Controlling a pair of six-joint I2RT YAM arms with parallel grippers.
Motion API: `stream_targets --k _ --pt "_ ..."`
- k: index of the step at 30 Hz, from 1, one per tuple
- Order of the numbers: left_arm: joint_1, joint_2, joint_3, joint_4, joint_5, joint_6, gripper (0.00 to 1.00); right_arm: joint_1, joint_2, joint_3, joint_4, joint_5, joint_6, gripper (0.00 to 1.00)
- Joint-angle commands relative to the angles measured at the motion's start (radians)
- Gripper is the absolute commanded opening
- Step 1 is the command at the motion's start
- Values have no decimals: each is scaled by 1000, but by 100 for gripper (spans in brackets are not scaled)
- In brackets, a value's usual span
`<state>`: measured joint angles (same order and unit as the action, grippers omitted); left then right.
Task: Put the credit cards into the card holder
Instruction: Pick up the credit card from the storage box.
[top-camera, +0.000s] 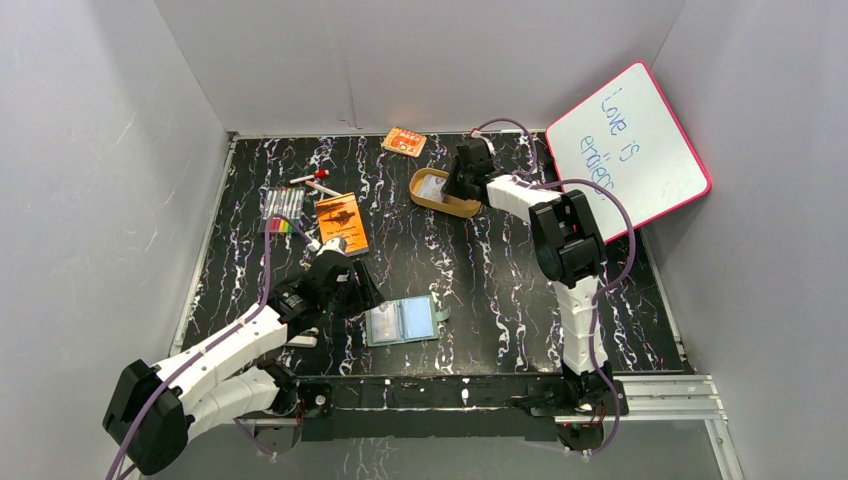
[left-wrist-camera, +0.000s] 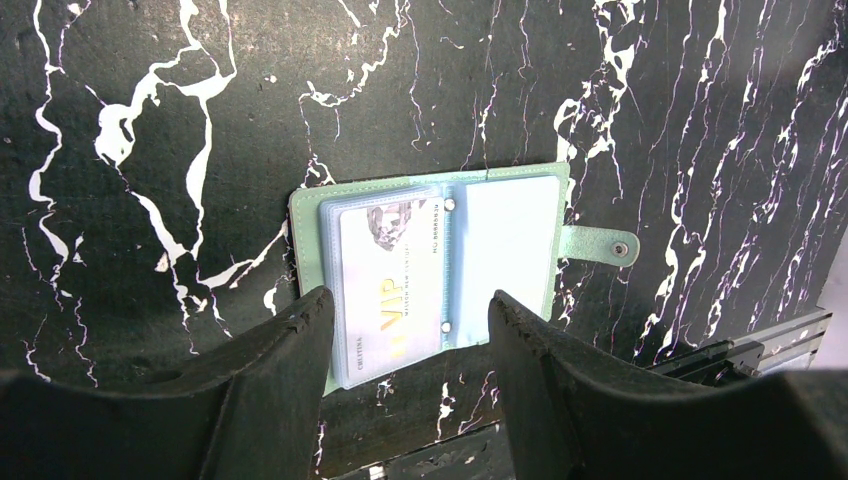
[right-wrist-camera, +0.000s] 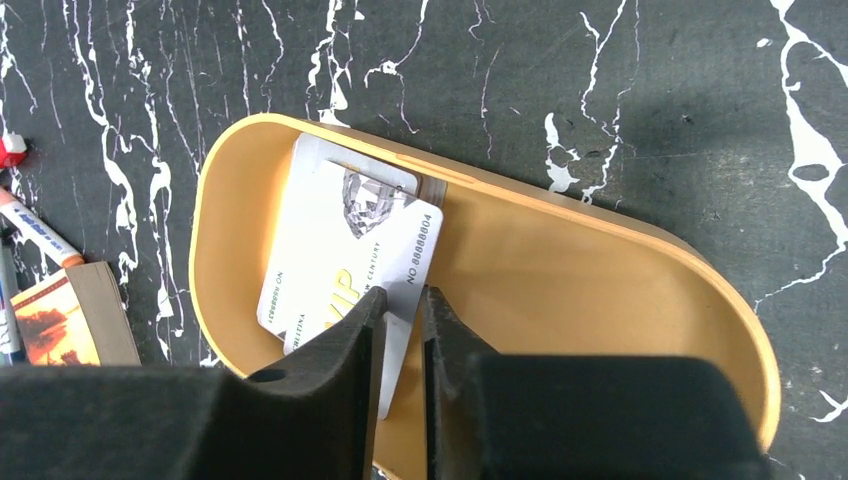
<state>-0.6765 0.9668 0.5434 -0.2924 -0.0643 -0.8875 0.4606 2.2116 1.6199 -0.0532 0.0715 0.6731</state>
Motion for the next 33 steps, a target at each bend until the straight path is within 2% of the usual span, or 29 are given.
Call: stream_targets --k 1,8,15,21,33 --pt "-1 -16 -3 -13 -10 0 55 1 -84 -20 38 4 -9 22" --pt "-1 -17 0 -13 -8 1 55 0 -125 -32 44 4 -9 0" --pt "-1 -29 1 -18 -8 2 55 -3 -154 -38 44 -22 18 0" --pt "0 -45 8 -33 -15 -1 55 -18 -219 -100 127 -61 78 0" --pt "0 -79 46 -77 -76 -2 55 -31 -300 -111 92 -48 92 0"
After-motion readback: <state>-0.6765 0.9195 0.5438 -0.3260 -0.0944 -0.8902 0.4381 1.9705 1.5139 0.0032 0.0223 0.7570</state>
